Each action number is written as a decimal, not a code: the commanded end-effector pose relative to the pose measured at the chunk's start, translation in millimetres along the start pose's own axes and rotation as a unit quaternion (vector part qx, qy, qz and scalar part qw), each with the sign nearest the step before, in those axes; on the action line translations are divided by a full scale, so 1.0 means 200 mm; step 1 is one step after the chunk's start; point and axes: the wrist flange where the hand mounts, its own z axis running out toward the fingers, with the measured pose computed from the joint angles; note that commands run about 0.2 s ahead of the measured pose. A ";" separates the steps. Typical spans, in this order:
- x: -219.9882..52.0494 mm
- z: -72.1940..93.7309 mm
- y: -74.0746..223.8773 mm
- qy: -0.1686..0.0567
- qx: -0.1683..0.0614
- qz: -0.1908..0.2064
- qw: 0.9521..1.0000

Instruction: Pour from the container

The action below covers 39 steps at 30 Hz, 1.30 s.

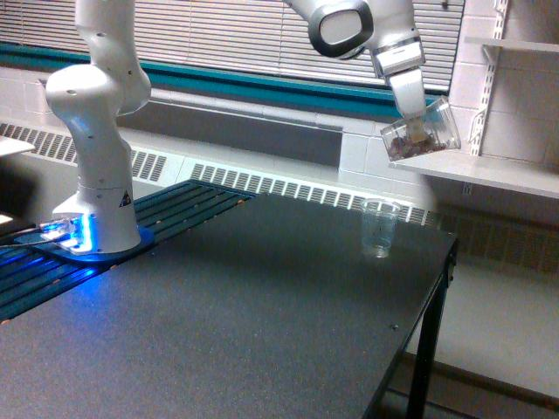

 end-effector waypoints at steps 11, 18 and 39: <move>0.01 -0.50 -0.11 0.073 0.037 -0.016 0.997; -0.07 -0.47 -0.19 0.065 0.041 -0.038 0.996; -0.39 -0.22 -0.45 0.004 0.051 -0.132 0.990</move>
